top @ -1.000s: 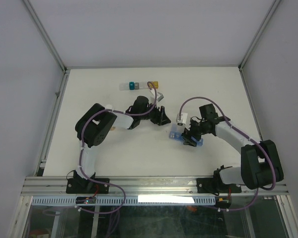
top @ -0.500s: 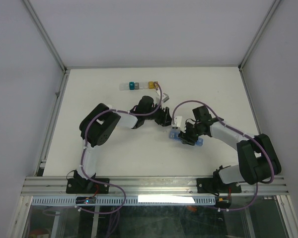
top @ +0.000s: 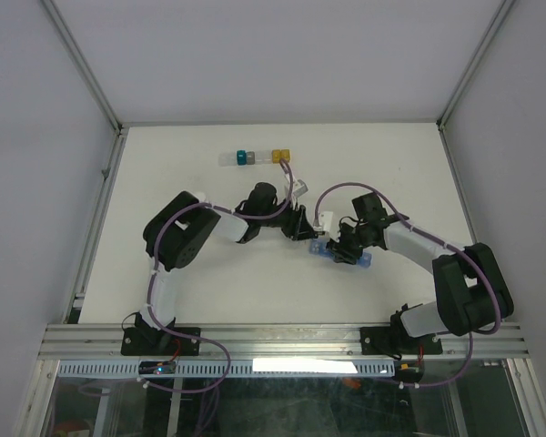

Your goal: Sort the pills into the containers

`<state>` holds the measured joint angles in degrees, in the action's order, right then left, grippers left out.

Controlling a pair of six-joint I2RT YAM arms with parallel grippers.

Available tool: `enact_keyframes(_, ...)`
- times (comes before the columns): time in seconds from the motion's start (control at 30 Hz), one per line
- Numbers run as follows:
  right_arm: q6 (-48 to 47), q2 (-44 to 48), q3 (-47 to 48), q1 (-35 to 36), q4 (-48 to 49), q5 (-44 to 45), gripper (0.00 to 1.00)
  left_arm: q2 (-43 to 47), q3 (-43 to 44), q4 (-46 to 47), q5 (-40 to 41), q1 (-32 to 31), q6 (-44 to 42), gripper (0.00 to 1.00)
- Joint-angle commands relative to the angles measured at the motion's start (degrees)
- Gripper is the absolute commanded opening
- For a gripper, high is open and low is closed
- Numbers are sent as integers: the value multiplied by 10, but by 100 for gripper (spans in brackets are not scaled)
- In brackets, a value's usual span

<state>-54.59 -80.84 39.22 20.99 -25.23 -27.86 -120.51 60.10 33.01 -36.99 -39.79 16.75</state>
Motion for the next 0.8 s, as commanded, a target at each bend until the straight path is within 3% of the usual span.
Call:
enact_keyframes(0.0, 10, -14, 14, 3, 6, 12, 25, 43, -19, 74, -54, -5, -14, 44)
enact_keyframes(0.33, 15, -17, 16, 3, 5, 15, 24, 85, -60, 85, -60, -10, -19, 40)
enact_keyframes(0.77, 19, -20, 19, 3, 3, 15, 24, 78, -24, -56, -5, -34, -20, 19)
